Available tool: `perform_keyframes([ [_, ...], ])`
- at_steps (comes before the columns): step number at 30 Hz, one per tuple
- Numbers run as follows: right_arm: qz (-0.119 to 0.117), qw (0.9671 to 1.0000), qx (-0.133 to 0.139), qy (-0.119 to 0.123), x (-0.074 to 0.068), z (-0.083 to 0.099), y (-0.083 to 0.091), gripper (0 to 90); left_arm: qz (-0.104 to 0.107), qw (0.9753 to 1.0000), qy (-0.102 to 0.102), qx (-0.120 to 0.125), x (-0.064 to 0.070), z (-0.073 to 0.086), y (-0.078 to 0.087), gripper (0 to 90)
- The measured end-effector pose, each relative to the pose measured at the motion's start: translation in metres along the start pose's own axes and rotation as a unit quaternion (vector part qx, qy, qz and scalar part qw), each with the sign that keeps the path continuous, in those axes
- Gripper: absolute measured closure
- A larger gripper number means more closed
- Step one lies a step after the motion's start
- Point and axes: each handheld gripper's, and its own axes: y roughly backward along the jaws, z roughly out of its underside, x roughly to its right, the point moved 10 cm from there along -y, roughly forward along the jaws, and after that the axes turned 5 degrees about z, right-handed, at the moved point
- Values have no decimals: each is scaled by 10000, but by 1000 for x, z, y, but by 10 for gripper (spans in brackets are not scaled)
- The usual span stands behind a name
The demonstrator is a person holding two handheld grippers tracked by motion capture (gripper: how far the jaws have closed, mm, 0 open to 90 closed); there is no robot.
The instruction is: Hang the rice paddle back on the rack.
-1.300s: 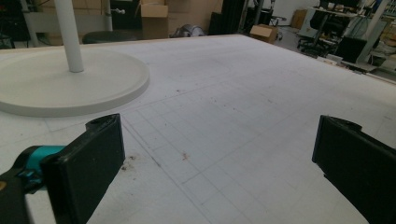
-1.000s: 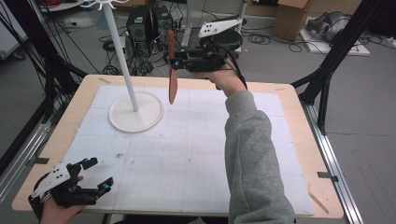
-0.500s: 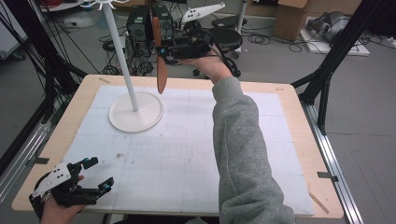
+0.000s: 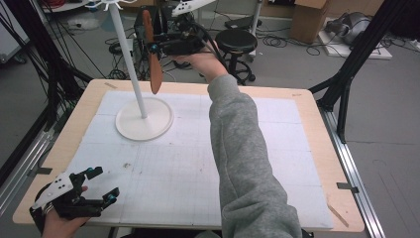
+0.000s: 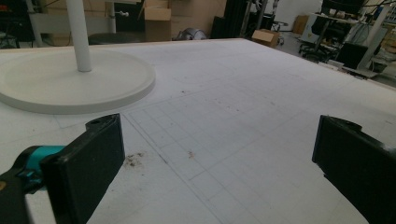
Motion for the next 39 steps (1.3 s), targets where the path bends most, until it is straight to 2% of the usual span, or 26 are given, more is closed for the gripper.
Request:
perform_keyframes([
  [6,13,10000,-11,36,-2,-13,-13,643,-7,10000,13,27,-1,-1,1,29],
  [11,108,9999,-42,-48,3,-12,-19,643,7,10000,23,35,-1,0,1,29],
  [16,134,9999,-26,23,0,-21,-27,643,-9,10000,32,30,-3,0,1,29],
  [20,220,9997,85,-41,2,-28,-31,643,-24,10000,37,54,-2,-1,2,29],
  [30,381,9992,153,-24,3,-29,-36,643,-9,10000,30,41,-2,-1,2,30],
  [39,414,9990,175,22,-1,-29,-42,643,23,10000,39,39,0,0,2,29],
])
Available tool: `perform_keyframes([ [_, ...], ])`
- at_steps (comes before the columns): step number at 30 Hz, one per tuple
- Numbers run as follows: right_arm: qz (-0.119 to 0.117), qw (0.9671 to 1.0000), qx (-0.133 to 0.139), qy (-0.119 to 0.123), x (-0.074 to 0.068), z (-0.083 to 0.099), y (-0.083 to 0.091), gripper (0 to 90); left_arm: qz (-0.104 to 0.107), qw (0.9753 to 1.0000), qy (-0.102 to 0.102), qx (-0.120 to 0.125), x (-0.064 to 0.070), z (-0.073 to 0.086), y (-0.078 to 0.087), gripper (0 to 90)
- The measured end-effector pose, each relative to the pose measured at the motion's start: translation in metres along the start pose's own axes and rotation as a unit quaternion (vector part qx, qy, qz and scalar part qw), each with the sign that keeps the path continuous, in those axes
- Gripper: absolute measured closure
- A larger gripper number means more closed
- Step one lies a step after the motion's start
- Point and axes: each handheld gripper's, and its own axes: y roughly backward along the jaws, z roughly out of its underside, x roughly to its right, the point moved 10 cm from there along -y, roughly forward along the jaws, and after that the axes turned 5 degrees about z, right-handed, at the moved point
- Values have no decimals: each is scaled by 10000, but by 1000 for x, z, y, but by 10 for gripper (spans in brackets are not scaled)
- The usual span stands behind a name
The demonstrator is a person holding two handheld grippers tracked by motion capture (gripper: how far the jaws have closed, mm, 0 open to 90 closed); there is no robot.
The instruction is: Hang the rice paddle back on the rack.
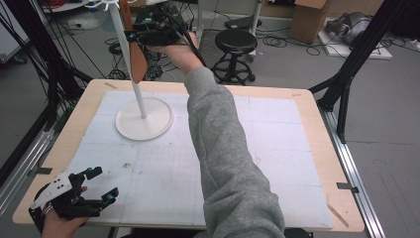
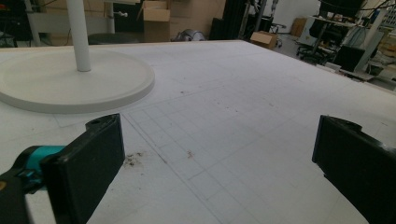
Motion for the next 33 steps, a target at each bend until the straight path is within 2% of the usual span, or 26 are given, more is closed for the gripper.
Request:
perform_keyframes([
  [12,287,9996,36,4,4,0,-6,643,-5,10000,-16,-42,1,2,1,29],
  [33,421,9991,-100,-43,6,9,-15,642,-55,10000,-6,-28,-2,2,2,30],
])
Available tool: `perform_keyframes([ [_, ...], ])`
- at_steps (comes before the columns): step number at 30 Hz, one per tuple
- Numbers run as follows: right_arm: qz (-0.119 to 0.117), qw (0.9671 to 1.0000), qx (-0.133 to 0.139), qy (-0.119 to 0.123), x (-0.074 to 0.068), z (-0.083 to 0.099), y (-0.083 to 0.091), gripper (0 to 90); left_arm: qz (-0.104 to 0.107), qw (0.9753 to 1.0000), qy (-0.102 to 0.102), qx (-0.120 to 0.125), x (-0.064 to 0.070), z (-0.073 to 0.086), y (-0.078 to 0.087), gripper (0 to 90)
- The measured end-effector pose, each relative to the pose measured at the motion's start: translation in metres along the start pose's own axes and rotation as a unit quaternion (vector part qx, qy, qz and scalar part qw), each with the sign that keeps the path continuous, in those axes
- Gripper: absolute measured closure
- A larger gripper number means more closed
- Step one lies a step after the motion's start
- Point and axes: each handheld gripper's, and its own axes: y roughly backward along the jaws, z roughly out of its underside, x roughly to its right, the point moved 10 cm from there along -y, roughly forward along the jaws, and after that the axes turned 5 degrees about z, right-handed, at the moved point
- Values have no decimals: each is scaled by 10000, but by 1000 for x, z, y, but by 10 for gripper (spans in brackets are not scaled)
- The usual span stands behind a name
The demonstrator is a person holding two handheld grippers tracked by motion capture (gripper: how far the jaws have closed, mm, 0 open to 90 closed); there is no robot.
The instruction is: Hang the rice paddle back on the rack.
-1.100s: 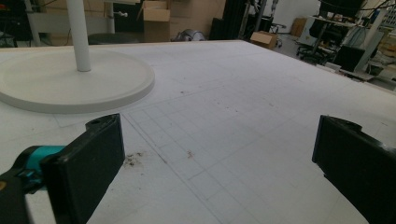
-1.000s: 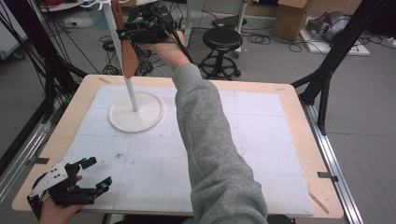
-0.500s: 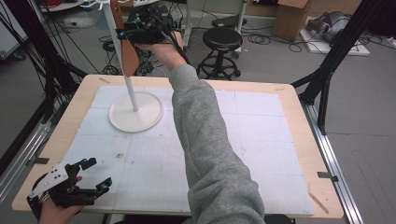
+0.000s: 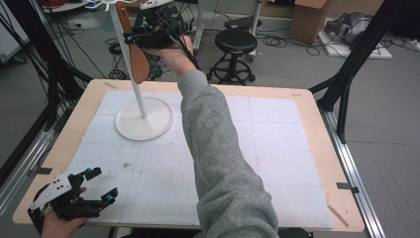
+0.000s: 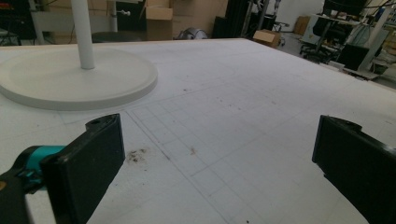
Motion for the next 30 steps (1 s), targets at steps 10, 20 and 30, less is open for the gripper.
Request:
perform_keyframes([
  [10,-29,10000,-40,41,-3,2,2,614,12,10000,-4,-23,0,1,-1,29],
  [20,-146,9999,-56,25,-9,10,8,355,27,10000,-24,-44,0,0,-4,30],
  [30,-413,9986,-326,-78,-11,38,24,76,86,9999,-24,-82,2,1,-8,30],
])
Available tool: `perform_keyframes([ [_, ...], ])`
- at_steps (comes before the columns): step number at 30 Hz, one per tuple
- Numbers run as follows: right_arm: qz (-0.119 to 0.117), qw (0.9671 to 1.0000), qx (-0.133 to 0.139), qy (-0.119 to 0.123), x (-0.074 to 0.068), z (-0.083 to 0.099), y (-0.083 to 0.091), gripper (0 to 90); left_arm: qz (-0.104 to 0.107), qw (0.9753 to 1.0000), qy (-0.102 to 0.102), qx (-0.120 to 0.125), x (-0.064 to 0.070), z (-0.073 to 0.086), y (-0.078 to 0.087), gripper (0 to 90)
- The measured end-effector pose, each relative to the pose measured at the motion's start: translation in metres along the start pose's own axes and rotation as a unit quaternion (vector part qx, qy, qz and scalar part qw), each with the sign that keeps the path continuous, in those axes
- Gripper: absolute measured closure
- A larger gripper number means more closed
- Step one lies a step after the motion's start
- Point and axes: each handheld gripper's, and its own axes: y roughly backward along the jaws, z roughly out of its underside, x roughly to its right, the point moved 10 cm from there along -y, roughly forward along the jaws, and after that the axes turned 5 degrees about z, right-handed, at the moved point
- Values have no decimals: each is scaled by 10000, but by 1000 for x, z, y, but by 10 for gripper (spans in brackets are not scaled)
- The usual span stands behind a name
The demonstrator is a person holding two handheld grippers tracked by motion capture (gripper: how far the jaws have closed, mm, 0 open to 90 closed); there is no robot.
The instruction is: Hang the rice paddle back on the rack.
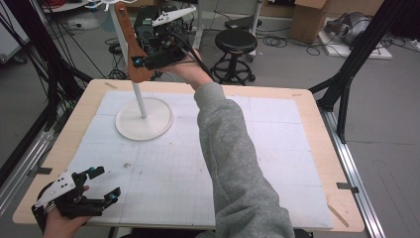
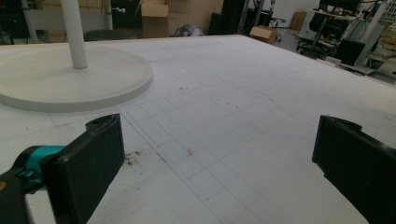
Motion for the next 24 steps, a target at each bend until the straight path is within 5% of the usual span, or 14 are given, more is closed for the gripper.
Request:
perform_keyframes([
  [2,9,10000,13,-30,0,3,4,0,-4,10000,-2,1,0,0,0,29],
  [24,-46,9999,68,-121,8,54,62,0,196,9998,-53,-4,-1,-6,-20,29],
])
